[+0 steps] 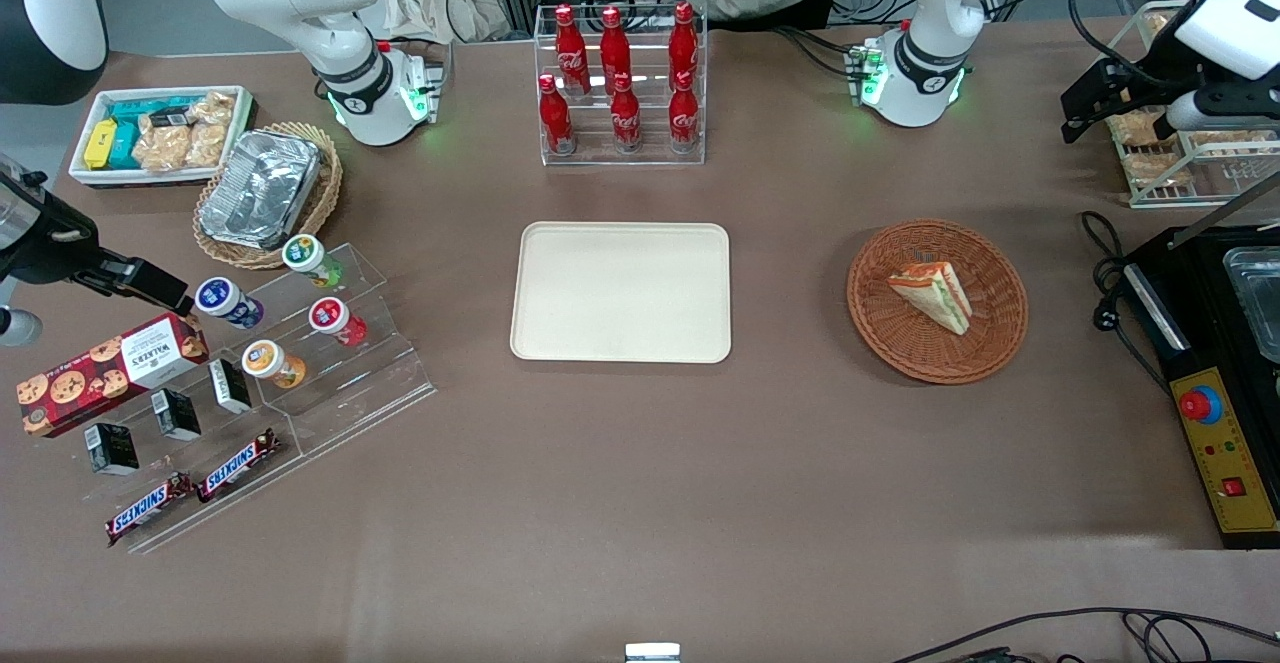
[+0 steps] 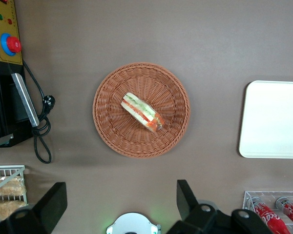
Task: Place sandwich from basket to tray
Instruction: 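Move the left gripper from rest toward the wicker basket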
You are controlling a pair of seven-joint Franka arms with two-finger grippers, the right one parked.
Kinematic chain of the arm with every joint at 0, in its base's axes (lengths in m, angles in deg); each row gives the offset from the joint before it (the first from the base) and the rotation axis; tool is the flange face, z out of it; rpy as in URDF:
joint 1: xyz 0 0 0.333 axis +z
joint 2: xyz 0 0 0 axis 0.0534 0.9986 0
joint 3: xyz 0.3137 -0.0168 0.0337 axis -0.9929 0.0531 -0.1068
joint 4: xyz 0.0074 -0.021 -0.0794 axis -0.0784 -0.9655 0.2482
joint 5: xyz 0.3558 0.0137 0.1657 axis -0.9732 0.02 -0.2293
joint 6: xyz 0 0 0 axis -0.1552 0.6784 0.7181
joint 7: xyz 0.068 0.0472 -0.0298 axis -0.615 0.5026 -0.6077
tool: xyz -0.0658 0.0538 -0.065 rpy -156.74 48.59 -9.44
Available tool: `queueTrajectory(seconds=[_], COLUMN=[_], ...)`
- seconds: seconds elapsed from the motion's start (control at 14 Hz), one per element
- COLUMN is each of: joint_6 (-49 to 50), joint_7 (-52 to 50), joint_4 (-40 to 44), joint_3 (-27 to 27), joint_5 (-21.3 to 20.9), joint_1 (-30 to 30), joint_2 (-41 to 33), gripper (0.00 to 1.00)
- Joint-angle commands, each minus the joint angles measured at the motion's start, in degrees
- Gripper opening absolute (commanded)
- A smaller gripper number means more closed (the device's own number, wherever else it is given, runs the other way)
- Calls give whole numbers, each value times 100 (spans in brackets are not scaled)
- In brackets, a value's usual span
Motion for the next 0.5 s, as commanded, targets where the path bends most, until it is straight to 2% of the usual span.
queueTrajectory(seconds=[0.0, 0.21, 0.43], joint_6=[-31, -76, -85], joint_7=[-10, -28, -72], joint_4=[244, 227, -149], joint_3=[6, 15, 41], joint_5=[28, -33, -42], joint_1=[16, -2, -28], joint_2=[160, 152, -58], gripper=[99, 100, 100])
